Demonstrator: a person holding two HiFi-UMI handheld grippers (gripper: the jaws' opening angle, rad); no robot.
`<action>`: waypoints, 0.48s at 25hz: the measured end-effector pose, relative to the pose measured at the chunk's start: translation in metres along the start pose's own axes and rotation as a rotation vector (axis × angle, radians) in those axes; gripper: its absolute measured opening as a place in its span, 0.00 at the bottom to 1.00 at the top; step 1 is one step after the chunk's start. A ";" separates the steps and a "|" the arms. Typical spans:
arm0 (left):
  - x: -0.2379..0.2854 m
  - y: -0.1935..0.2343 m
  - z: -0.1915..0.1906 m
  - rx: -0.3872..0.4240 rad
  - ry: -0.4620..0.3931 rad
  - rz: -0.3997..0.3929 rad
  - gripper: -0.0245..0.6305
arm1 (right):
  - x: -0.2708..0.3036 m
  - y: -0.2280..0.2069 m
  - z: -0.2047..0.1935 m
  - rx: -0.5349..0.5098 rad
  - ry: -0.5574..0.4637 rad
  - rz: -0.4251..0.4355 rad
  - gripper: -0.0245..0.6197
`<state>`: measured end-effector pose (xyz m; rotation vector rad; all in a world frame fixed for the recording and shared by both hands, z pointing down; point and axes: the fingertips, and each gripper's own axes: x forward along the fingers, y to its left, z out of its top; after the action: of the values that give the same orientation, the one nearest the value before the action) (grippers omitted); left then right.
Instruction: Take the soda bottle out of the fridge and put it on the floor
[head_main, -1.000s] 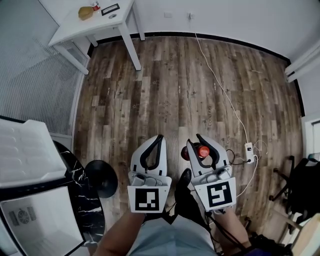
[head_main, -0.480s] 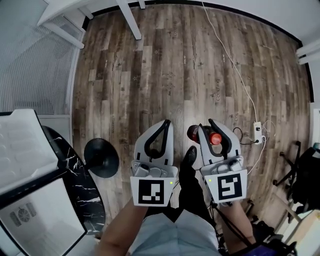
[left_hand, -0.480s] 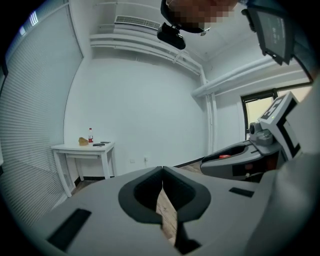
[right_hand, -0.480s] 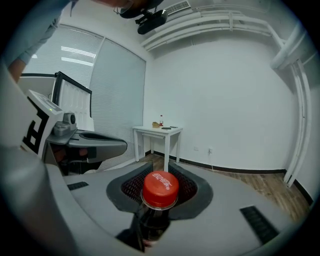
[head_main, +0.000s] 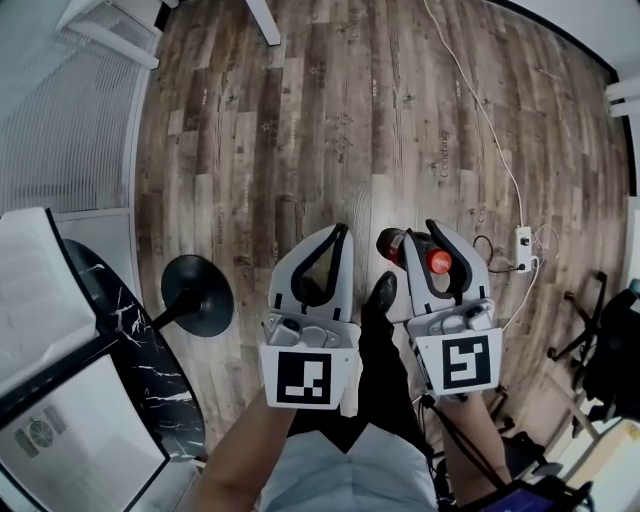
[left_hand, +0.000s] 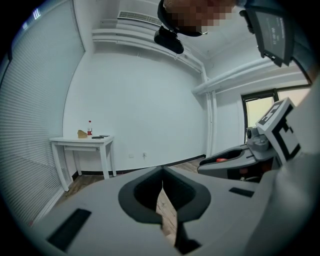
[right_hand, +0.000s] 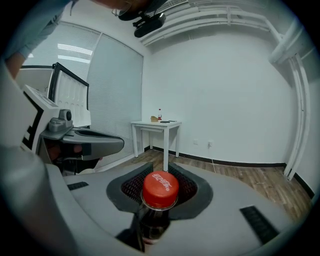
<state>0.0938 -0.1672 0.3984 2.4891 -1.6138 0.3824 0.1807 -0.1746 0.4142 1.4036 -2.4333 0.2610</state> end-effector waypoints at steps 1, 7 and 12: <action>0.002 0.002 -0.004 -0.004 0.001 0.000 0.07 | 0.003 0.000 -0.006 0.003 0.011 0.000 0.20; 0.015 0.015 -0.036 0.011 0.033 0.007 0.07 | 0.019 -0.002 -0.043 0.013 0.071 0.010 0.20; 0.028 0.023 -0.061 -0.032 0.026 0.025 0.07 | 0.035 -0.002 -0.066 0.019 0.084 0.013 0.20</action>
<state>0.0759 -0.1853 0.4643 2.4323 -1.6298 0.3873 0.1779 -0.1837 0.4883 1.3576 -2.3787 0.3403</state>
